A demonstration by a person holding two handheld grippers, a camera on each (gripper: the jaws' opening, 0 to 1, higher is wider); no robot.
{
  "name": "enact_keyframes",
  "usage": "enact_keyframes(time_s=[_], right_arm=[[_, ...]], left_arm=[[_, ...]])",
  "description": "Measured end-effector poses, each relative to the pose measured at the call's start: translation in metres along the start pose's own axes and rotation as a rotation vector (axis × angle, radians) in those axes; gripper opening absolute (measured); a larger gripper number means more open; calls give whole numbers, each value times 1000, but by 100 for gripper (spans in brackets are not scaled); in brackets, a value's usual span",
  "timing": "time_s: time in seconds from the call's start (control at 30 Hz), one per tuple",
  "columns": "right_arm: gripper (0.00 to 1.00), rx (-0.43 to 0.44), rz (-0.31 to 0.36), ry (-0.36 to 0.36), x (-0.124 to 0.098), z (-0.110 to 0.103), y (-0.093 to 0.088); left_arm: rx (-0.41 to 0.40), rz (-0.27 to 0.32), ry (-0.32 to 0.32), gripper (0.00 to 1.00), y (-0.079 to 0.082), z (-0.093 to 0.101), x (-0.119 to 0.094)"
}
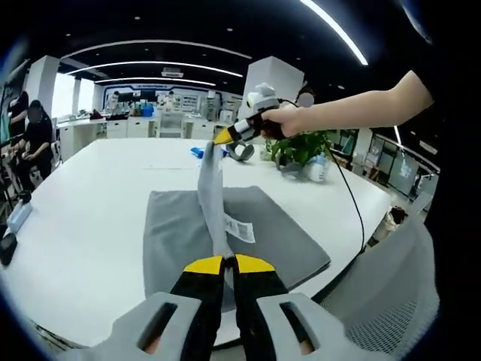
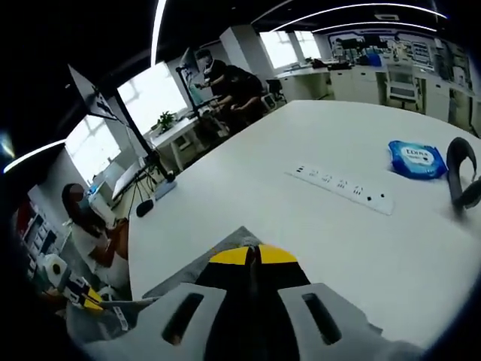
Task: Fold the towel on the table until its edges align and the towel forms a compact rectangular stack.
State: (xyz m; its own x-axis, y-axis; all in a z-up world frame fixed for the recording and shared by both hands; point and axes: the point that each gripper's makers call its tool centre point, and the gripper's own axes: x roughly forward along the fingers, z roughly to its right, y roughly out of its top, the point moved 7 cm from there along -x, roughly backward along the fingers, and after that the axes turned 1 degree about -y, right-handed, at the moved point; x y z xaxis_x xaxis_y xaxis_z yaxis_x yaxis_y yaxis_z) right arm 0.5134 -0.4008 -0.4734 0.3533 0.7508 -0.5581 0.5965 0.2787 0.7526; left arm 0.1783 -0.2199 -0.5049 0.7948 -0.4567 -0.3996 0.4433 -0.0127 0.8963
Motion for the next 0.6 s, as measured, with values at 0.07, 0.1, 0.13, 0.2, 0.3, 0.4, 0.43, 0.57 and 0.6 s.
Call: enact_keyframes(time_s=[0.07, 0.1, 0.13, 0.2, 0.3, 0.4, 0.43, 0.57, 0.6], right_arm=[[0, 19, 3, 10, 4, -2, 0], [0, 23, 1, 13, 7, -3, 0], [0, 24, -3, 14, 10, -4, -1], [0, 27, -14, 14, 16, -6, -2], [0, 79, -1, 23, 26, -10, -2], [0, 163, 14, 37, 39, -13, -3], [0, 169, 13, 37, 42, -14, -4], [0, 173, -4, 29, 55, -15, -8], [0, 185, -7, 29, 59, -14, -10]], left_arm=[[-11, -3, 10, 4, -2, -5, -1], [-12, -7, 21, 4, -3, -8, -2], [-12, -8, 27, 4, -4, -11, -2], [-18, -16, 39, 4, -7, -16, -4], [-18, -27, 47, 4, -13, -23, -5], [-16, -50, 59, 4, -21, -30, -3], [-16, -56, 64, 4, -23, -32, -4], [-38, -60, 74, 4, -30, -36, -4], [-41, -62, 75, 4, -31, -37, -3]])
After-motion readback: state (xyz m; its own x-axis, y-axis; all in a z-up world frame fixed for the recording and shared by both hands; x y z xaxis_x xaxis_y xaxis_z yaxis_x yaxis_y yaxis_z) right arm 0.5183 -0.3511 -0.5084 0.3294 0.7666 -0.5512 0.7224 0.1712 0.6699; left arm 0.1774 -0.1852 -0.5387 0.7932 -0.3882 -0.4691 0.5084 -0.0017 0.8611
